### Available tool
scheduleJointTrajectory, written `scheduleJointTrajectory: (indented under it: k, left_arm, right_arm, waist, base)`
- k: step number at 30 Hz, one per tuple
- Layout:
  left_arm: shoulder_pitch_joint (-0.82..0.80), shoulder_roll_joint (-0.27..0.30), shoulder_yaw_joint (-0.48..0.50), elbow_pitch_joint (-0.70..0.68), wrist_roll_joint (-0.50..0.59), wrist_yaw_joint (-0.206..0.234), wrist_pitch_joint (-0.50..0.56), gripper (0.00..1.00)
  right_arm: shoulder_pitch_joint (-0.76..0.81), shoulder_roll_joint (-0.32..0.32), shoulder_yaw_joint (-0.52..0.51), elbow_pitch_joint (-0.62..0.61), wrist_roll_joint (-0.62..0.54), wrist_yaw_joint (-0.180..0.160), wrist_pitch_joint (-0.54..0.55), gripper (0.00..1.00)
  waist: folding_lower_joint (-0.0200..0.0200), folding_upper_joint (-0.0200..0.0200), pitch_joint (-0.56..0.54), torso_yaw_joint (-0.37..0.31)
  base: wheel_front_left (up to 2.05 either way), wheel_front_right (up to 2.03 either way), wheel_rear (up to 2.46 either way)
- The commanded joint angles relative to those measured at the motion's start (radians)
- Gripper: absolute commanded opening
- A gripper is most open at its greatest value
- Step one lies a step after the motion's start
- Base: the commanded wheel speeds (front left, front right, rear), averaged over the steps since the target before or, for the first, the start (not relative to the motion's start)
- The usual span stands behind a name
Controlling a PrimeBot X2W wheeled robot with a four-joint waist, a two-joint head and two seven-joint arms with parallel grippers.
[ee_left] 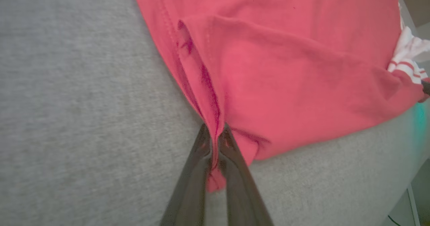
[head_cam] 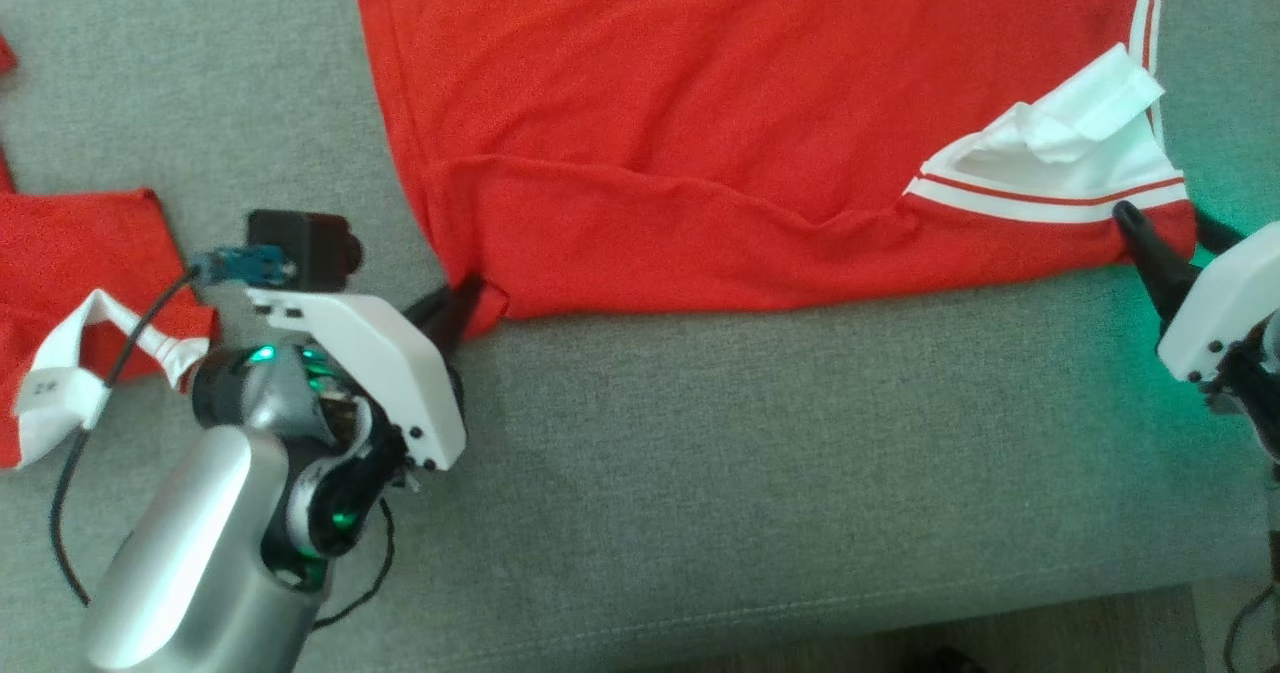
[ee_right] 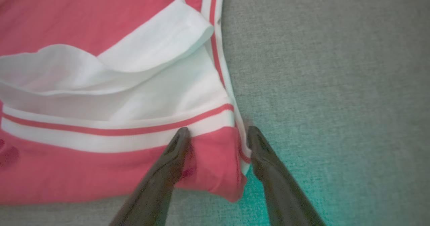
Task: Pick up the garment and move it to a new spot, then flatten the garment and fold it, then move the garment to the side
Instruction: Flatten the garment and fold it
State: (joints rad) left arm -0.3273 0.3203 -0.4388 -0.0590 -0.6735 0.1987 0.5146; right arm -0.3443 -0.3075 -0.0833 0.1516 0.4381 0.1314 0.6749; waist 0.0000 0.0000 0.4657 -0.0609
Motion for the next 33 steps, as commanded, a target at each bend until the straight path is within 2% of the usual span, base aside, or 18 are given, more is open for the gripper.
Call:
scheduleJointTrajectory:
  k: [1,7,15,21,22,23,24,28,33]
  left_arm:
    - [0.008,0.013,0.002,-0.003,-0.014,-0.009,0.019,0.00]
    - [0.031,0.039,0.028,-0.024,-0.072,-0.040,0.039,0.00]
    - [0.158,0.121,0.055,-0.165,-0.168,-0.070,0.117,0.00]
    - [0.220,0.114,0.052,-0.201,-0.196,-0.068,0.109,0.00]
    - [0.221,0.106,0.047,-0.199,-0.194,-0.067,0.103,0.09]
    - [0.221,0.098,0.044,-0.195,-0.189,-0.066,0.093,0.58]
    - [0.219,0.089,0.042,-0.191,-0.182,-0.063,0.080,1.00]
    - [0.204,0.068,0.041,-0.180,-0.148,-0.056,0.029,1.00]
    - [0.180,0.095,0.058,-0.203,-0.099,-0.048,0.003,1.00]
  right_arm:
    - [0.011,-0.015,0.030,-0.006,0.013,-0.001,0.019,0.00]
    - [0.028,-0.053,-0.012,-0.012,0.055,-0.001,0.037,0.00]
    - [0.161,-0.173,-0.052,-0.127,0.137,-0.001,0.193,0.00]
    - [0.214,-0.166,-0.071,-0.153,0.118,-0.001,0.237,0.00]
    - [0.215,-0.160,-0.068,-0.156,0.112,-0.001,0.235,0.04]
    - [0.214,-0.154,-0.063,-0.159,0.107,-0.001,0.228,0.41]
    - [0.214,-0.149,-0.057,-0.164,0.104,-0.001,0.219,1.00]
    - [0.207,-0.143,-0.064,-0.182,0.106,-0.001,0.191,1.00]
    - [0.172,-0.176,-0.079,-0.240,0.119,-0.001,0.194,1.00]
  waist:
    - [0.0000,0.0000,-0.007,0.002]
    - [0.0000,0.0000,-0.055,0.011]
    - [0.0000,0.0000,-0.086,0.025]
    - [0.0000,0.0000,-0.074,0.037]
    - [0.0000,0.0000,-0.072,0.039]
    - [0.0000,0.0000,-0.071,0.040]
    - [0.0000,0.0000,-0.071,0.041]
    - [0.0000,0.0000,-0.075,0.045]
    - [0.0000,0.0000,-0.059,0.043]
  base:
    - [0.00,0.00,0.00]
    - [0.00,0.00,0.00]
    - [0.00,0.00,0.00]
    - [0.00,0.00,0.00]
    - [0.00,0.00,0.00]
    - [0.00,0.00,0.00]
    - [0.00,0.00,0.00]
    - [0.00,0.00,0.00]
    - [0.00,0.00,0.00]
